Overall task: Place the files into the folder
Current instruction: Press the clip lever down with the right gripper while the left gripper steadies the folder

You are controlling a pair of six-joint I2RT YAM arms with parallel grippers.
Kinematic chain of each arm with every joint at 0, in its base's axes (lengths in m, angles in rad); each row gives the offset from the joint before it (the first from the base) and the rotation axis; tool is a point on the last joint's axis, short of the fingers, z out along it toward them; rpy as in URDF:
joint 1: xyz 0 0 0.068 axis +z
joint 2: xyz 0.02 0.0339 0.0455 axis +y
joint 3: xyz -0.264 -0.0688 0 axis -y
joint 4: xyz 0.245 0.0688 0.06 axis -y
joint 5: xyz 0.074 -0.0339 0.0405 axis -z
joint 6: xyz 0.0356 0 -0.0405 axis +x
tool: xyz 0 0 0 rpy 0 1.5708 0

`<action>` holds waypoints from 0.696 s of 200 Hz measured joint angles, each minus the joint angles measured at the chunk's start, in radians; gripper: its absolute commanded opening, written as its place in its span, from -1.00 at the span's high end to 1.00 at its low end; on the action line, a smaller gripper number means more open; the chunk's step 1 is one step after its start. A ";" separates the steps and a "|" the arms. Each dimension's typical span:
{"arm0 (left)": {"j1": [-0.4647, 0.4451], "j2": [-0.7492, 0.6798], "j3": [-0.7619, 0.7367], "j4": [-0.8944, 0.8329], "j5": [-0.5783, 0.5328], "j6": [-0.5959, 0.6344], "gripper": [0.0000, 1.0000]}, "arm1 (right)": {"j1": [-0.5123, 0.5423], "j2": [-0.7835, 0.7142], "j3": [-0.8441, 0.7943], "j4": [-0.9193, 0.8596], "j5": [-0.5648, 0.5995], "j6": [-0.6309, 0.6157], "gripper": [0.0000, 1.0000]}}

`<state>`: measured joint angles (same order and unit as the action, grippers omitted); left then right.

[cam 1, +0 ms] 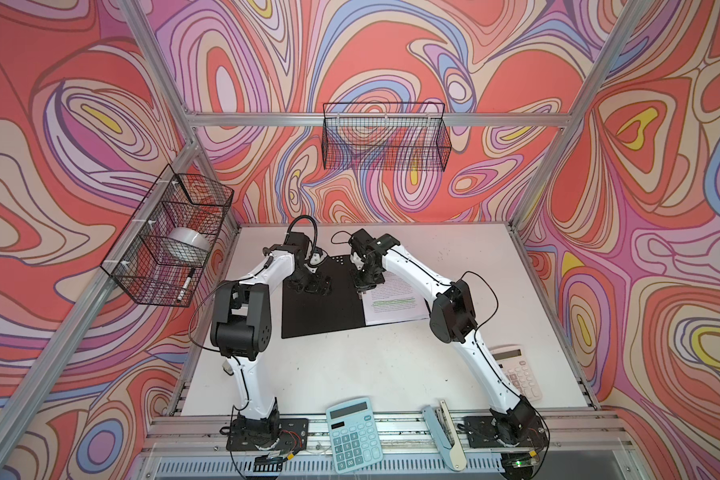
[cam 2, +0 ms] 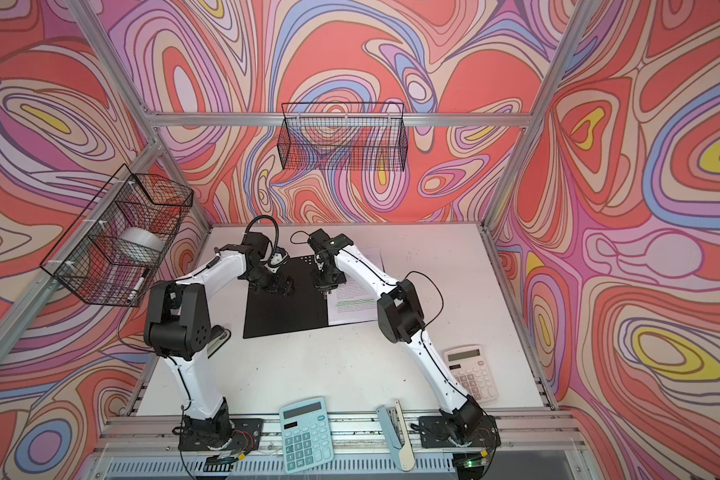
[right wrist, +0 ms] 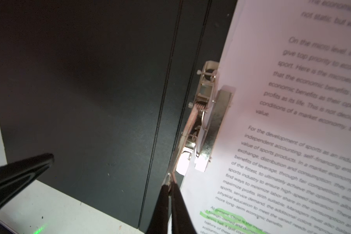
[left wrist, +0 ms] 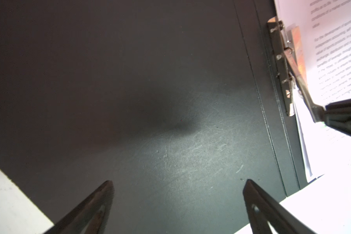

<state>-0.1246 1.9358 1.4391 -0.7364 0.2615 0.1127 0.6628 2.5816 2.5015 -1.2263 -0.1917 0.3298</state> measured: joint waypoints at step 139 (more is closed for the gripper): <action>0.000 0.051 0.000 -0.002 -0.061 0.061 -0.99 | 0.000 0.020 0.023 -0.006 0.027 -0.023 0.85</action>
<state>-0.1246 1.9869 1.4391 -0.7380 0.2001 0.1738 0.6628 2.6015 2.5248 -1.2324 -0.1642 0.3073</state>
